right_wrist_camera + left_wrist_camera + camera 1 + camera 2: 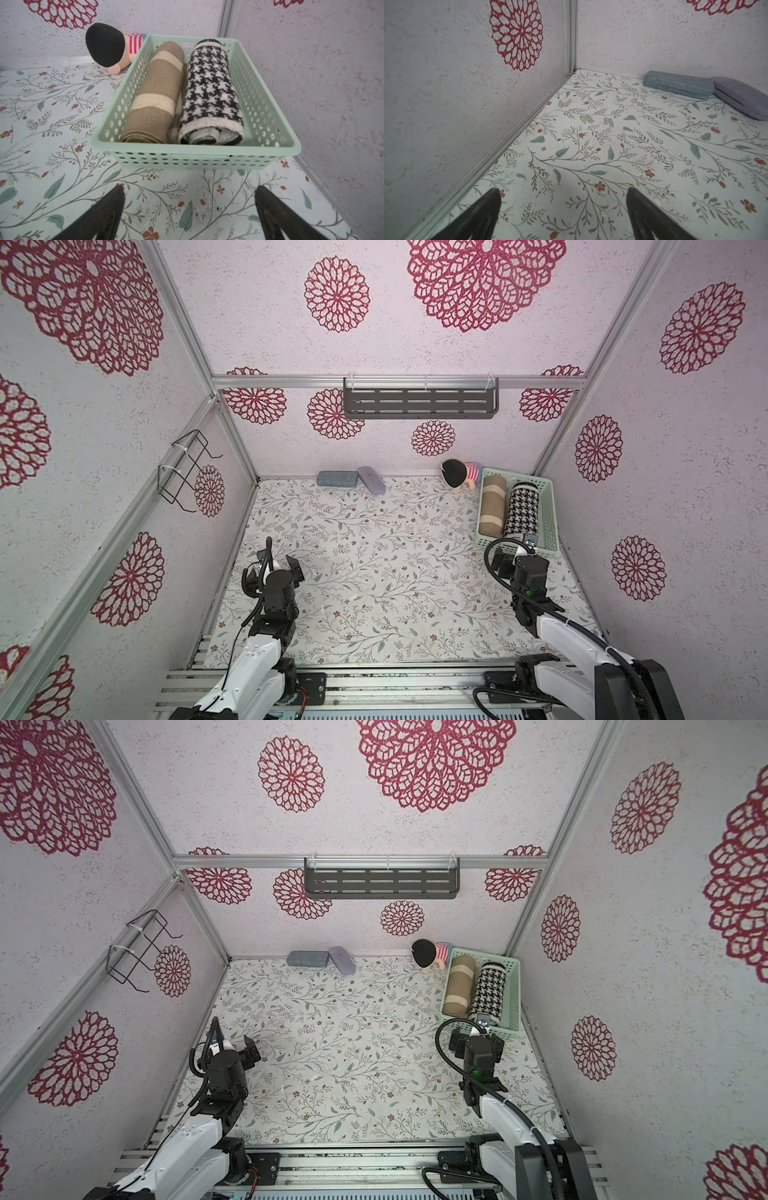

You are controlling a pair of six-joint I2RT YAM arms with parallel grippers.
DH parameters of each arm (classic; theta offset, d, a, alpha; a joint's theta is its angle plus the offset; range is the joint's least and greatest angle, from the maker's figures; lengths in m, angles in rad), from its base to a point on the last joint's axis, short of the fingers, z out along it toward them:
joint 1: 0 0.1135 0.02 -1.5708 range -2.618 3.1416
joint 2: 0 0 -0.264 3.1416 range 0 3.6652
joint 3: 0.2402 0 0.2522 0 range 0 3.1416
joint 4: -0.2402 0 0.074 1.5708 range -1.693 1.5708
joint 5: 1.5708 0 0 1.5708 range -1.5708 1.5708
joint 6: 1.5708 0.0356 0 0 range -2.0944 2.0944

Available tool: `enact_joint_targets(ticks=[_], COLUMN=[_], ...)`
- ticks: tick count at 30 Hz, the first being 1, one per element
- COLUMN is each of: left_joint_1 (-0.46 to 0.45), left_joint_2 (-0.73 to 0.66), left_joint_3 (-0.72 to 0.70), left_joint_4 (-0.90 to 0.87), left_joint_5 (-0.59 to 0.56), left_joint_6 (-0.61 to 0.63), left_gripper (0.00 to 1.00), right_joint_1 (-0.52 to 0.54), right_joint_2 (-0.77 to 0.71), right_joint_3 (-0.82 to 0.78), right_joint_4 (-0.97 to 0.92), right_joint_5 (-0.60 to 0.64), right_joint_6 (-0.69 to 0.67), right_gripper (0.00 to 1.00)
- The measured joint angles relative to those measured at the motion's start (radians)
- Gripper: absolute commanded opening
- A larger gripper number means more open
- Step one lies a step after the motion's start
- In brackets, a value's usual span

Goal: Roll up the scarf and place it into the basket
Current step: Reset both arms

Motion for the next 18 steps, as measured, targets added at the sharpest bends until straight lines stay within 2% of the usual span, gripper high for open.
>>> enact_joint_targets(ticks=[5, 11, 18], left_joint_1=[0.087, 0.103, 0.143], left_joint_2=[0.144, 0.378, 0.446], left_joint_3=[0.001, 0.093, 0.166], left_joint_4=[0.192, 0.352, 0.401], left_joint_5=[0.162, 0.296, 0.392], left_joint_6=[0.016, 0.047, 0.079], left_gripper=[0.97, 0.97, 0.97], right_joint_1=[0.000, 0.000, -0.033], right_joint_2=[0.130, 0.272, 0.419], right_joint_3=[-0.029, -0.028, -0.035], right_joint_4=[0.199, 0.351, 0.557], right_joint_5=[-0.001, -0.013, -0.060], right_joint_6=[-0.046, -0.081, -0.117], right_gripper=[0.99, 0.99, 0.99])
